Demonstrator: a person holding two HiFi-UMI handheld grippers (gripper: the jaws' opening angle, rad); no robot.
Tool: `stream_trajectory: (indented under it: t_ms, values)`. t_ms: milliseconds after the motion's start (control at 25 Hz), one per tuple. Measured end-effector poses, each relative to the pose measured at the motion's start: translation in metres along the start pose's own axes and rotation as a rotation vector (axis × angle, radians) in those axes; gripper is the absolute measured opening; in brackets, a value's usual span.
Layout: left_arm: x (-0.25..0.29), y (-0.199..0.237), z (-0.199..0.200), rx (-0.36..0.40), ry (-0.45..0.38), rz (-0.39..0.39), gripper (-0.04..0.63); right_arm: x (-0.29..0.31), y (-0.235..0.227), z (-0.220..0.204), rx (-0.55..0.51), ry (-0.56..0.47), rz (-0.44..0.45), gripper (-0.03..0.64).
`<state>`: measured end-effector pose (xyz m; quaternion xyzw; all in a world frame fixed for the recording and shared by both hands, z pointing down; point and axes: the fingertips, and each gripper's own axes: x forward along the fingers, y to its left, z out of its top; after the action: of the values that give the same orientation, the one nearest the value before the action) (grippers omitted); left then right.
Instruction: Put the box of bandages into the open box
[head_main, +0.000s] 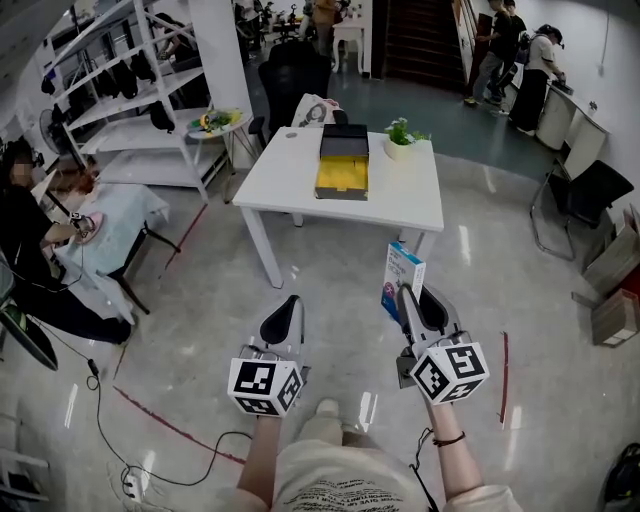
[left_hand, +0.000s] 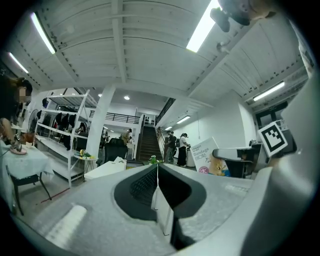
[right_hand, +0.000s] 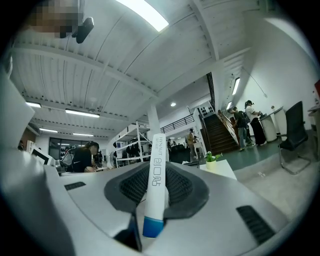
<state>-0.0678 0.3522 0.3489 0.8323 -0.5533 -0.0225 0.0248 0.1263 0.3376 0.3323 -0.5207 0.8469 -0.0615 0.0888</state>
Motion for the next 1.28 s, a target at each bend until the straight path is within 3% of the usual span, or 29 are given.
stream_trajectory:
  t_ms: [400, 960, 1280]
  values:
    - [0.049, 0.01, -0.014, -0.003, 0.036, 0.012, 0.023, 0.035, -0.037, -0.007, 0.012, 0.015, -0.009, 0.089]
    - [0.173, 0.093, -0.018, -0.019, 0.068, 0.022, 0.023, 0.167, -0.089, -0.019, 0.05, 0.049, -0.006, 0.089]
    - [0.243, 0.132, -0.022, -0.02, 0.075, -0.025, 0.023, 0.239, -0.11, -0.029, 0.051, 0.057, -0.031, 0.09]
